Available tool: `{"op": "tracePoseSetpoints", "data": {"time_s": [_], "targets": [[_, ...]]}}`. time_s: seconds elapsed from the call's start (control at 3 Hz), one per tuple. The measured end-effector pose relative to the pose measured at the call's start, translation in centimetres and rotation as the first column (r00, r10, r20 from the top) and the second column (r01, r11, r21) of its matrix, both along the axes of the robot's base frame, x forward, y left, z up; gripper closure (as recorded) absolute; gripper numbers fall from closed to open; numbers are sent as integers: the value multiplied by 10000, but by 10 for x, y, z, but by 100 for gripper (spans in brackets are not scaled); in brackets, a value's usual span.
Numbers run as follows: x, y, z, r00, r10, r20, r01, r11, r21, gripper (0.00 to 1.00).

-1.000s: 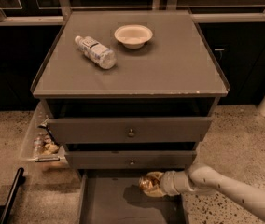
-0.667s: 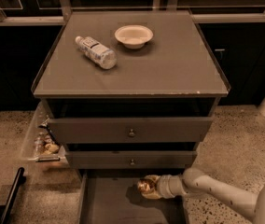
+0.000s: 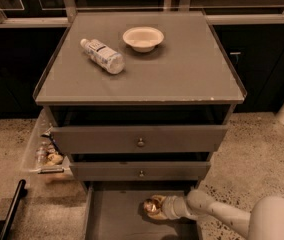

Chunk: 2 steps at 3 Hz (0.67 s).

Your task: Place orange can into bottom drawer

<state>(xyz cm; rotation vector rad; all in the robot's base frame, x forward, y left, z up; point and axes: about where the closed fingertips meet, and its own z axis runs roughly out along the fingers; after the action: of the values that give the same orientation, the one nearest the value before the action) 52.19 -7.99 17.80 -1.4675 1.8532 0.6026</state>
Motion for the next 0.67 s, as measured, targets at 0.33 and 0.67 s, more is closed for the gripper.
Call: {"op": "tracePoseSetpoints", "data": {"time_s": [0.33, 0.67], "targets": [[0, 7, -23, 9999, 111, 104, -110, 9999, -74, 100], [1, 15, -37, 9998, 105, 157, -103, 9999, -110, 95]]}}
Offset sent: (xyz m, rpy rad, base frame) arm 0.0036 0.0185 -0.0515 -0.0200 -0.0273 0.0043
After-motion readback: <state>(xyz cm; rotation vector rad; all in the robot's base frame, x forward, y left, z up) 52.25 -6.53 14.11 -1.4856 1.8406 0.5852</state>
